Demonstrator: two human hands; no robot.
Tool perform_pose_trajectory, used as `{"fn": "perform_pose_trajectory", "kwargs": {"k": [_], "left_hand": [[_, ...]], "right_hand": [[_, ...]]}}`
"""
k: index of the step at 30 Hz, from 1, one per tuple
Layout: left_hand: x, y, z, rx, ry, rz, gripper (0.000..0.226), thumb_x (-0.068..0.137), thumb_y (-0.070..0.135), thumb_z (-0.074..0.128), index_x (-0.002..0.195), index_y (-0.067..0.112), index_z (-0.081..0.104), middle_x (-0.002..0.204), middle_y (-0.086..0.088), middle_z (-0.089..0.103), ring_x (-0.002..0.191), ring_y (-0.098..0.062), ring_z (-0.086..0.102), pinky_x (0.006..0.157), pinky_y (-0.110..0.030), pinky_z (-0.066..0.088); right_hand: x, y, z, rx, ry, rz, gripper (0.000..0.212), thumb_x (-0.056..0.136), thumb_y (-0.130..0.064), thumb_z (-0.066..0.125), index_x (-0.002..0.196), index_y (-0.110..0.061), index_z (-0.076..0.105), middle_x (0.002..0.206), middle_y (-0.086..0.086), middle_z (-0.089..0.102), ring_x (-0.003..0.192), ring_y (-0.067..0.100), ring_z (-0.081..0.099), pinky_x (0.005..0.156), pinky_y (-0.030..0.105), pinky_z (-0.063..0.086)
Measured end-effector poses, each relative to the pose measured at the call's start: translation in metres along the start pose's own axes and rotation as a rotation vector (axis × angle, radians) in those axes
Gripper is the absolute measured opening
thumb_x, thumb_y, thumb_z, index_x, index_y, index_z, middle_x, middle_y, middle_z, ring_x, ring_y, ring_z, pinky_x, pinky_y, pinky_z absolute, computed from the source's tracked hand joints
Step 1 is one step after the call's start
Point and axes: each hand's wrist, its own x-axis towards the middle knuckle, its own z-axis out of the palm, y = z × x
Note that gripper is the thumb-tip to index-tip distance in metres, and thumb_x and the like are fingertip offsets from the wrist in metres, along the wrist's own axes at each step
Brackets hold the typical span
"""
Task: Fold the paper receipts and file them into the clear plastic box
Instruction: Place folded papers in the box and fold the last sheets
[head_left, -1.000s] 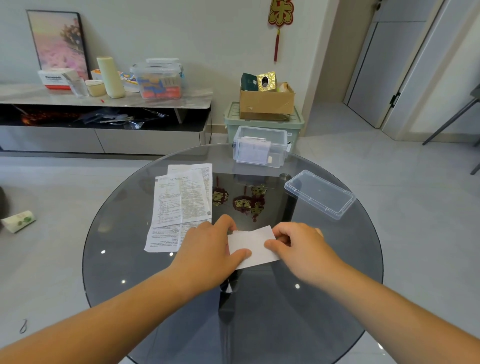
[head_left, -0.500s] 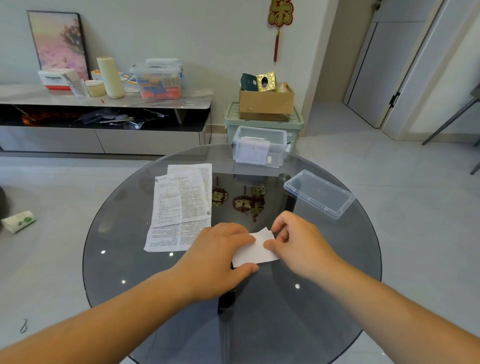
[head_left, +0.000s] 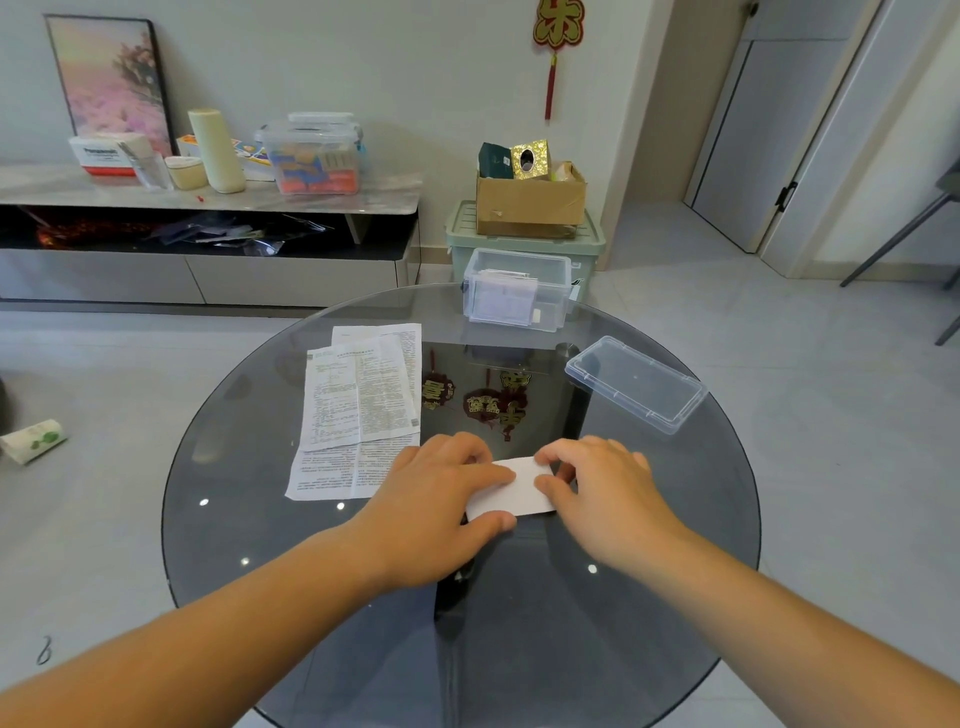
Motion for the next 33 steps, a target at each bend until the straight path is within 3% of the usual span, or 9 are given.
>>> {"fn": "perform_pose_trajectory", "kwargs": {"k": [7, 11, 15, 18, 22, 27, 30, 33], "left_hand": [[0.001, 0.0, 0.003, -0.003, -0.032, -0.043, 0.051, 0.098, 0.058, 0.043, 0.147, 0.042, 0.042, 0.138, 0.015, 0.032, 0.129, -0.007, 0.026, 0.11, -0.031, 0.017], [0.0, 0.002, 0.004, 0.042, -0.035, -0.04, 0.051, 0.101, 0.057, 0.036, 0.149, 0.041, 0.037, 0.141, 0.014, 0.03, 0.131, -0.009, 0.023, 0.111, -0.031, 0.016], [0.001, 0.003, 0.003, 0.075, -0.048, -0.044, 0.051, 0.101, 0.057, 0.035, 0.149, 0.042, 0.038, 0.141, 0.013, 0.029, 0.132, -0.01, 0.024, 0.112, -0.032, 0.016], [0.004, 0.002, 0.002, 0.06, -0.041, -0.057, 0.05, 0.1, 0.058, 0.037, 0.148, 0.042, 0.041, 0.137, 0.013, 0.031, 0.13, -0.009, 0.026, 0.112, -0.033, 0.018], [0.007, 0.002, 0.002, 0.07, -0.041, -0.055, 0.051, 0.099, 0.06, 0.036, 0.147, 0.043, 0.042, 0.134, 0.014, 0.032, 0.128, -0.009, 0.028, 0.113, -0.034, 0.02], [0.008, 0.0, 0.0, 0.104, -0.041, -0.041, 0.051, 0.1, 0.059, 0.035, 0.148, 0.043, 0.041, 0.134, 0.012, 0.032, 0.128, -0.01, 0.028, 0.114, -0.033, 0.019], [0.008, 0.001, 0.0, 0.108, -0.044, -0.04, 0.052, 0.1, 0.06, 0.036, 0.148, 0.043, 0.041, 0.134, 0.012, 0.033, 0.129, -0.01, 0.028, 0.114, -0.034, 0.019], [0.009, 0.0, 0.0, 0.111, -0.041, -0.035, 0.053, 0.099, 0.061, 0.036, 0.148, 0.042, 0.042, 0.134, 0.012, 0.034, 0.129, -0.01, 0.029, 0.114, -0.034, 0.02]], "right_hand": [[-0.002, 0.008, -0.004, -0.092, -0.104, -0.068, 0.055, 0.088, -0.069, 0.052, 0.136, -0.042, 0.051, 0.108, -0.011, 0.046, 0.109, 0.014, 0.037, 0.095, 0.036, 0.031], [-0.002, 0.008, -0.004, -0.076, -0.101, -0.055, 0.058, 0.087, -0.069, 0.055, 0.139, -0.044, 0.049, 0.11, -0.012, 0.04, 0.112, 0.012, 0.032, 0.093, 0.033, 0.027], [-0.006, 0.01, -0.001, -0.08, -0.05, -0.049, 0.047, 0.095, -0.062, 0.046, 0.139, -0.044, 0.051, 0.108, -0.012, 0.038, 0.107, 0.011, 0.029, 0.09, 0.03, 0.023], [-0.008, 0.012, 0.003, -0.15, -0.033, -0.04, 0.045, 0.099, -0.059, 0.039, 0.142, -0.049, 0.046, 0.127, -0.011, 0.036, 0.122, 0.014, 0.025, 0.097, 0.032, 0.021], [-0.015, 0.012, 0.008, -0.249, -0.072, 0.003, 0.05, 0.101, -0.059, 0.027, 0.151, -0.051, 0.026, 0.159, -0.004, 0.016, 0.144, 0.022, 0.009, 0.114, 0.042, 0.016], [-0.024, 0.009, 0.009, -0.314, -0.075, 0.011, 0.054, 0.103, -0.056, 0.009, 0.155, -0.047, 0.008, 0.166, 0.005, 0.003, 0.149, 0.025, 0.004, 0.113, 0.042, 0.016], [-0.027, 0.01, 0.009, -0.326, -0.088, -0.011, 0.07, 0.089, -0.061, -0.015, 0.155, -0.045, -0.002, 0.167, 0.005, -0.006, 0.15, 0.022, 0.0, 0.114, 0.04, 0.015], [-0.03, 0.014, 0.006, -0.312, -0.139, -0.018, 0.06, 0.097, -0.06, -0.006, 0.156, -0.044, -0.009, 0.166, 0.001, -0.016, 0.152, 0.019, -0.011, 0.118, 0.039, 0.009]]}}
